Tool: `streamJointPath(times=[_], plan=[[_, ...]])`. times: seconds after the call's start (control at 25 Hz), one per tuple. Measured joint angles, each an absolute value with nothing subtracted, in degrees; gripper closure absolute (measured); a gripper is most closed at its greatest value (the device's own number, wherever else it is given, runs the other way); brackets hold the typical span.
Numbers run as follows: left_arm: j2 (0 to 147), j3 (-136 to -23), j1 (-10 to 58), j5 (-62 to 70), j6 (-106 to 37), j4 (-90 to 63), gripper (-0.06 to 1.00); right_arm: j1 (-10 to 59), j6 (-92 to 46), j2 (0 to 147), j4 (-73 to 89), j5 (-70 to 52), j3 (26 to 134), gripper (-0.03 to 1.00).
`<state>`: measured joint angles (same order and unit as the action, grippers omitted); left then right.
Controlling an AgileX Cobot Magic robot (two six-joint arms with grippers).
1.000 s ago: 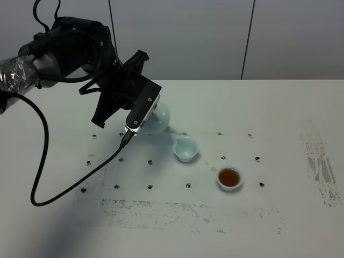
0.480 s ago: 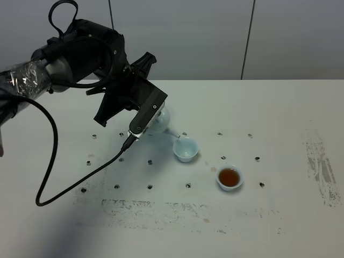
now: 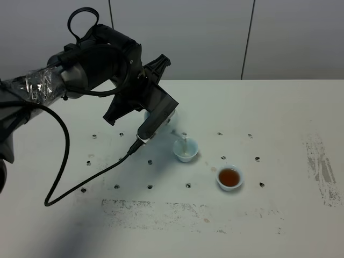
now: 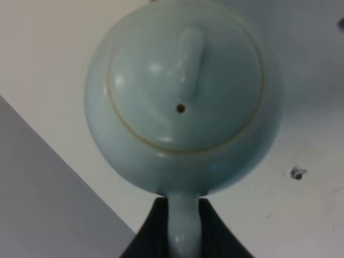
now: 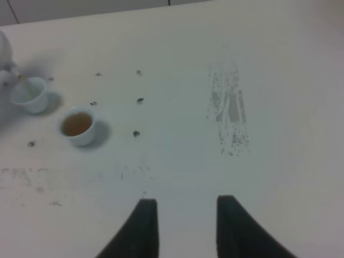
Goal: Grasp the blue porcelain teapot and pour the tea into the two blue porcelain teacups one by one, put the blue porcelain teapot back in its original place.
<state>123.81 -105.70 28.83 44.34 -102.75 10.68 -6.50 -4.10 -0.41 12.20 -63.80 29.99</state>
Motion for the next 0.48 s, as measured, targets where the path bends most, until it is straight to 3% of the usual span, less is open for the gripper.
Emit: streamJointPath(times=[0.48], plan=[[123.8, -105.7, 30.1, 43.3, -102.7, 15.4, 0.83, -6.5, -4.1, -0.4, 12.2, -63.8, 30.0, 0.69]])
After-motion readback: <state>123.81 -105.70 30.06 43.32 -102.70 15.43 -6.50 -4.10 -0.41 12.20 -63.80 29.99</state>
